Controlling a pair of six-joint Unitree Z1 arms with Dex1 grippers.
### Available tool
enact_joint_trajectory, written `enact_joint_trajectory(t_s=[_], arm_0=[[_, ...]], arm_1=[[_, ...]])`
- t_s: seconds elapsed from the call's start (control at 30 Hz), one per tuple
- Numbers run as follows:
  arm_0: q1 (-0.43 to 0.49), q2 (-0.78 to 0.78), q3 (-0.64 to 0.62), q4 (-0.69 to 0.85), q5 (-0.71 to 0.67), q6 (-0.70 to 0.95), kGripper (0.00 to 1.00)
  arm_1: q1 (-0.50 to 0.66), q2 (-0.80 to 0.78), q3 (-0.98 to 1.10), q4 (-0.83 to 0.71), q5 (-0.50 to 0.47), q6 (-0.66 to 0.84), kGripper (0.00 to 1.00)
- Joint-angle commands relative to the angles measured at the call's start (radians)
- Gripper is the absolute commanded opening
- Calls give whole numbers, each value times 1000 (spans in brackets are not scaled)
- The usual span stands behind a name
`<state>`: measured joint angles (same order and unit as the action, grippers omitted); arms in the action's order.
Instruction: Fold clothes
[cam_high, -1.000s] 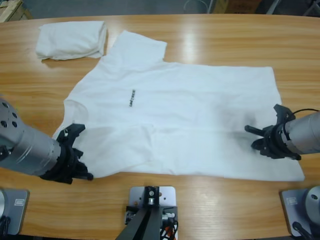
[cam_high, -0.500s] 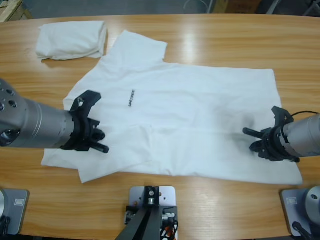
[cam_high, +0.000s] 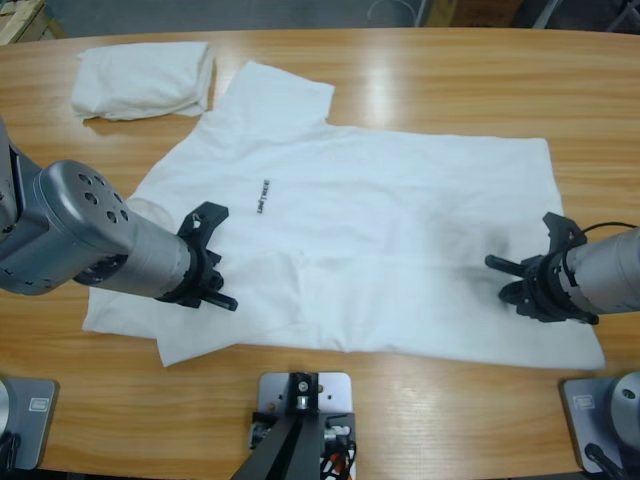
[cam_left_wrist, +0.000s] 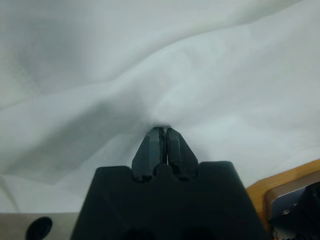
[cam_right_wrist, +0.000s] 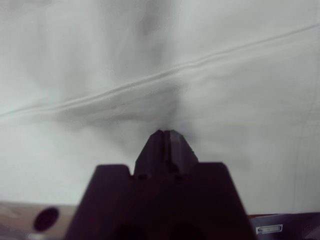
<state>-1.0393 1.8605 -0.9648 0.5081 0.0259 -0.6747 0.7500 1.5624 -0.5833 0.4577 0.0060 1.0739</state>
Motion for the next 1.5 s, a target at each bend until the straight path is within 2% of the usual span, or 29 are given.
enact_joint_trajectory(t_s=[0.03,0.23,0.47,0.6,0.8,0.97,1.0,1.03,1.1,1.13,1.17,1.2,1.27,1.33,1.4,1.47,1.5], arm_0=[[-8,36,129,-42,-62,-45,0],[-124,-17,252,-86,-92,-192,0],[-133,-129,321,-52,-129,-211,0],[-131,-89,305,-49,-104,-213,0],[-69,-19,249,-56,-76,-178,0],[42,-93,188,-55,-76,-138,0],[73,-119,171,-55,-73,-128,0],[108,-144,154,-54,-73,-113,0],[166,-188,117,-50,-75,-72,0],[186,-206,91,-36,-79,-56,6],[196,-221,63,-8,-82,-51,84],[199,-235,37,21,-85,-50,207],[199,-274,1,61,-97,-51,405],[236,-312,-5,67,-90,-49,505],[366,-321,-13,62,-97,-10,519],[537,-291,-69,45,-170,76,723],[629,-250,-137,44,-226,128,811]], arm_1=[[56,63,37,4,66,35,0],[87,69,37,17,86,55,0],[89,71,36,30,76,55,0],[89,97,23,66,43,32,0],[66,118,4,78,27,26,0],[54,-1,-13,85,-24,23,0],[48,-22,-27,87,-25,11,255],[45,-42,-52,109,-37,-3,567],[45,-66,-126,196,-81,-8,863],[45,-73,-164,236,-101,-8,947],[45,-77,-202,275,-125,-11,980],[45,-82,-238,309,-148,-14,997],[31,-89,-296,339,-181,-40,1000],[-18,-87,-335,334,-181,-110,996],[-111,-76,-370,320,-155,-209,991],[-242,-63,-399,291,-97,-333,989],[-316,-53,-412,273,-49,-391,983]])
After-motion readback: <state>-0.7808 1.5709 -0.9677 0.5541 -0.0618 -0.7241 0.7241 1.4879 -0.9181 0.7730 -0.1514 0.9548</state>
